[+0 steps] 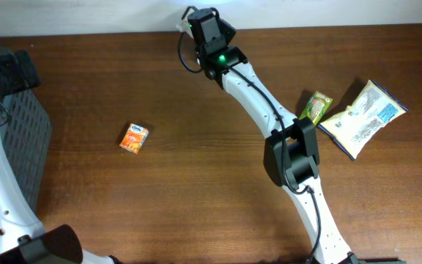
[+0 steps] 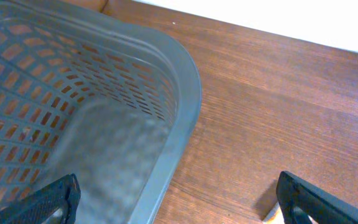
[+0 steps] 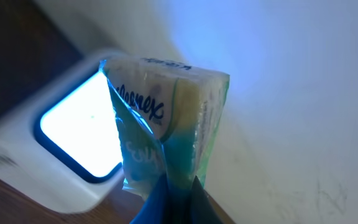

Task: Scan the item barcode
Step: 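Lift the teal box with the right gripper and hold it at the scanner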

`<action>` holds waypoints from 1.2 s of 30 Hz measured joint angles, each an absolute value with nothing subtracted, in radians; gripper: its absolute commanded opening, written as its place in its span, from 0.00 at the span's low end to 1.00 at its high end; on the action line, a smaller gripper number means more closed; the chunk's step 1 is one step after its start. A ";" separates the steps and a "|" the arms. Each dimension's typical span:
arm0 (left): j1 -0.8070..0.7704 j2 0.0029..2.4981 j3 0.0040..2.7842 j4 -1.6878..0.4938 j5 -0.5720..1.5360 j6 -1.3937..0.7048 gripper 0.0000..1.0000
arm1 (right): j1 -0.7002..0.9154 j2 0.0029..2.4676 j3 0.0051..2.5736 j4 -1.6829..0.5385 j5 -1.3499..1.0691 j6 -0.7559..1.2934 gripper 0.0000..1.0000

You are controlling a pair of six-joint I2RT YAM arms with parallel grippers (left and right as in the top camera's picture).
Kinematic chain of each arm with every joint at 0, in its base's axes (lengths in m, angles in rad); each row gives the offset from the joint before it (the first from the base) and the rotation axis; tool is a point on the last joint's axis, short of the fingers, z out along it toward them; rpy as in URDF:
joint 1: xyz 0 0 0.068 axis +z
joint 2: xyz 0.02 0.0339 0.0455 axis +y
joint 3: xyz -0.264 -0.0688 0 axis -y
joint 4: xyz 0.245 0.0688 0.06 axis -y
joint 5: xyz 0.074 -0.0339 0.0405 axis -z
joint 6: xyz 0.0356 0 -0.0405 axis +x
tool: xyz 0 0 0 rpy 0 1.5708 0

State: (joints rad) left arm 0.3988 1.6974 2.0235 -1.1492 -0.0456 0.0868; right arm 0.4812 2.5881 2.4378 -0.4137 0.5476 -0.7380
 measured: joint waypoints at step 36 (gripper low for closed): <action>0.399 1.697 2.024 -1.150 -0.045 0.087 0.99 | 0.479 2.574 2.436 -0.601 0.545 -0.680 0.04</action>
State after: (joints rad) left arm 0.3988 1.6974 2.0235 -1.1500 -0.0448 0.0868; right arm 0.4793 2.5744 2.4363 -0.6010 0.5449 -0.6800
